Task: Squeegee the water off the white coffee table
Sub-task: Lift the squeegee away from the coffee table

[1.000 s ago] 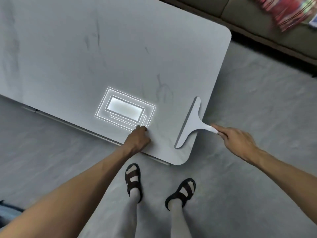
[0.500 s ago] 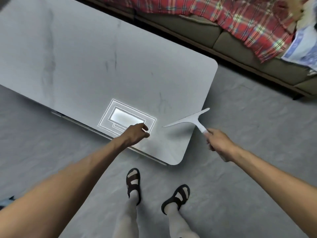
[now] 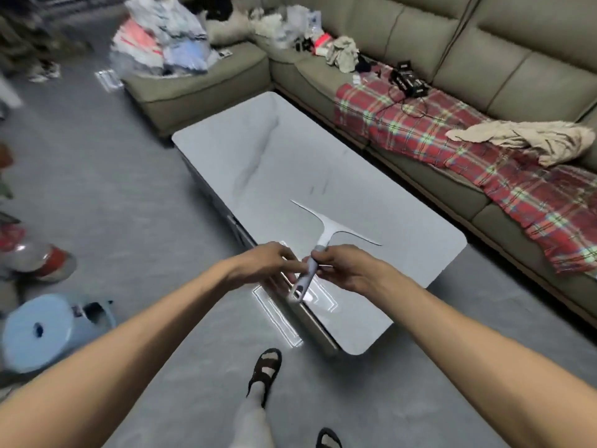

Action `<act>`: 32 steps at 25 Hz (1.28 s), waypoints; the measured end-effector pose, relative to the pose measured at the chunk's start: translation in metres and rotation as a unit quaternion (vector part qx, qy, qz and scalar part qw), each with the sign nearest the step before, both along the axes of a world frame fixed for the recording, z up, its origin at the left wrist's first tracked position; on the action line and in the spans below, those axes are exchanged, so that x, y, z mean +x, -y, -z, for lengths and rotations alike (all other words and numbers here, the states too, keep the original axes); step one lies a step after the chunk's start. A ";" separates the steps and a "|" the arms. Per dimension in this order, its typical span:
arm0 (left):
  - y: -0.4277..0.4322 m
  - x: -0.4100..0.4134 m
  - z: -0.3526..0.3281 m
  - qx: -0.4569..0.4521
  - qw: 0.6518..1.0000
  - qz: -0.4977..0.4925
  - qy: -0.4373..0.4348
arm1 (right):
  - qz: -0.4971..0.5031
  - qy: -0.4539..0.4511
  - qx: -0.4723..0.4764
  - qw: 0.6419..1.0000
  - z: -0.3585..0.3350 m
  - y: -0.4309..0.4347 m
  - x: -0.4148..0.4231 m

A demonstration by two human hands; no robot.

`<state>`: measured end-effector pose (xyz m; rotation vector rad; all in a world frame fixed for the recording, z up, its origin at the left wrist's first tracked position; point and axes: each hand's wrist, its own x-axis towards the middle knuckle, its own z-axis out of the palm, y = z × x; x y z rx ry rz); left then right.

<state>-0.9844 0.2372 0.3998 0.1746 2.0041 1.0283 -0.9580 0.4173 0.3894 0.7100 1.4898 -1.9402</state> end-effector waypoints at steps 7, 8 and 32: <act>0.122 0.182 -0.044 -0.015 0.975 -0.218 -0.034 | -0.208 -0.101 0.041 0.972 -0.045 0.140 0.102; 0.146 0.212 -0.046 -0.022 0.970 -0.243 -0.022 | -0.246 -0.095 0.046 0.963 -0.043 0.168 0.120; 0.444 0.877 0.087 -0.188 0.748 -0.625 0.118 | -0.680 0.068 0.089 0.725 0.086 0.606 0.678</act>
